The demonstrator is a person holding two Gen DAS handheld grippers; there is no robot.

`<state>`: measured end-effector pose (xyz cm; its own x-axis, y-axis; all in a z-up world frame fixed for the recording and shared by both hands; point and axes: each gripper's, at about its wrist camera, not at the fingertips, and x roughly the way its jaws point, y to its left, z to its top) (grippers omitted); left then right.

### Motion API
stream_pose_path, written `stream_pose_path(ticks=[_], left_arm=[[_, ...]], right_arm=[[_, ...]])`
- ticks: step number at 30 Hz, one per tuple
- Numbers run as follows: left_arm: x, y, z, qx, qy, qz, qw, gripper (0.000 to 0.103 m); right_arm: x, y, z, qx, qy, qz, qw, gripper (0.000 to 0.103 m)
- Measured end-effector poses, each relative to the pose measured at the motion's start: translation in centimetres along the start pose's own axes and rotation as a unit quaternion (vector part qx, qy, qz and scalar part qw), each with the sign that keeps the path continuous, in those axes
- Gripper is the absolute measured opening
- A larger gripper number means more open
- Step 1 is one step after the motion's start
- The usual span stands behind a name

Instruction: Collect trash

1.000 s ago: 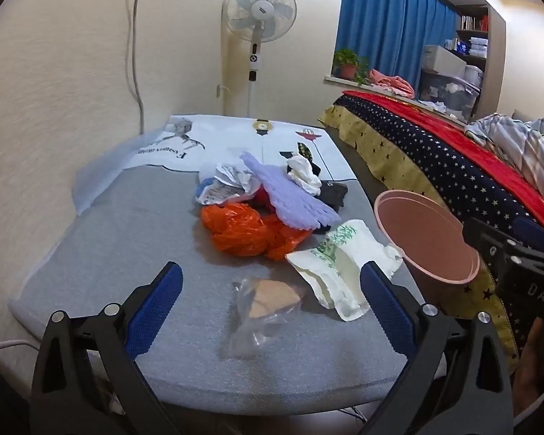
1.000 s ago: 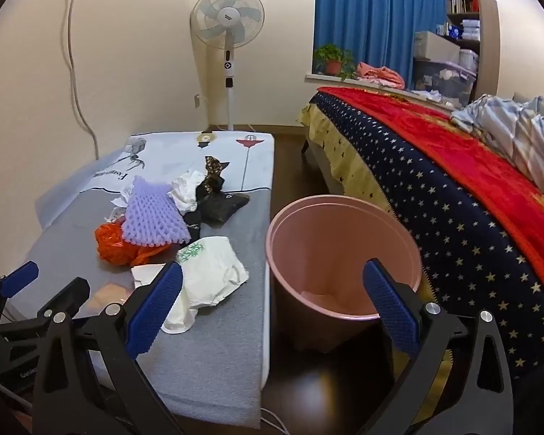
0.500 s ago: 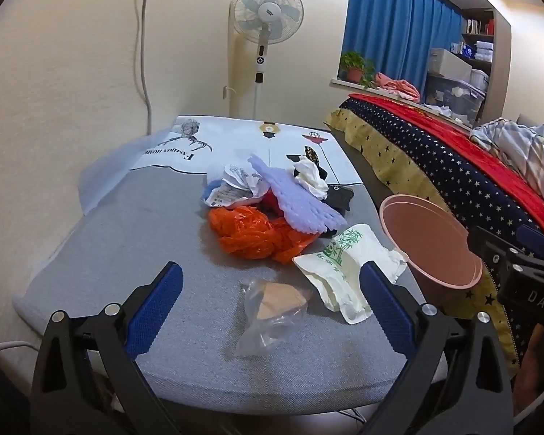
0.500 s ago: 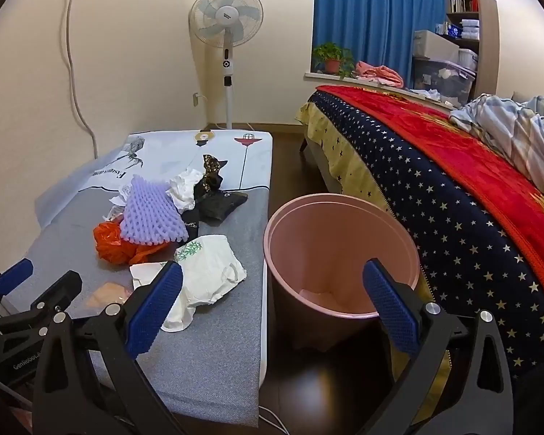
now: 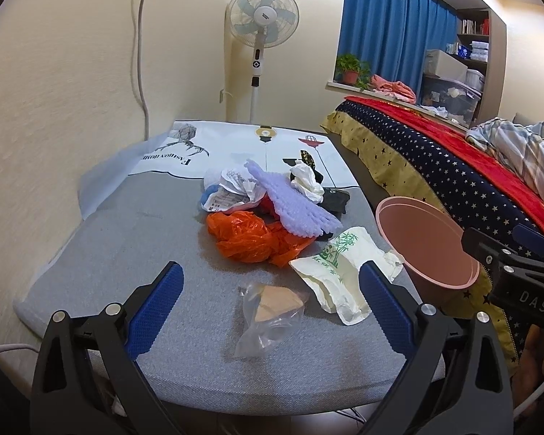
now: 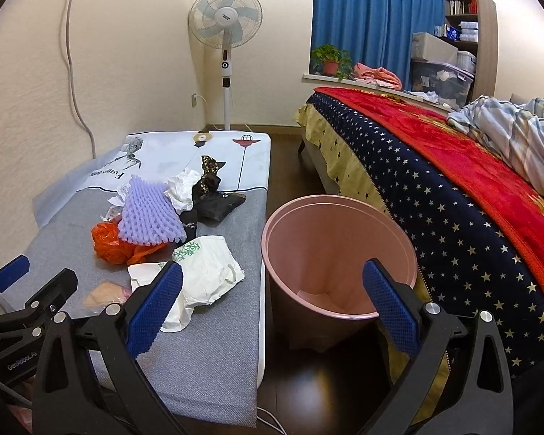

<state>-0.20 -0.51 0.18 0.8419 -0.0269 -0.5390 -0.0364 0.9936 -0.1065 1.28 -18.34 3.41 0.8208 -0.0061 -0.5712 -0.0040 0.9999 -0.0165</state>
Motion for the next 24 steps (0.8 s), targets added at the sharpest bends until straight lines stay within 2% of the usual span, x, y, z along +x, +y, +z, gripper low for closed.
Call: stream_pose_path(ticks=[4, 24], left_arm=[[-0.09, -0.04, 0.03, -0.001, -0.001, 0.000, 1.0000, 0.094], [-0.04, 0.13, 0.04, -0.006, -0.001, -0.007, 1.0000, 0.093]], right_arm=[[0.05, 0.11, 0.00, 0.000, 0.002, 0.002, 1.000, 0.093], [-0.17, 0.33, 0.31, -0.003, -0.004, -0.003, 1.000, 0.095]])
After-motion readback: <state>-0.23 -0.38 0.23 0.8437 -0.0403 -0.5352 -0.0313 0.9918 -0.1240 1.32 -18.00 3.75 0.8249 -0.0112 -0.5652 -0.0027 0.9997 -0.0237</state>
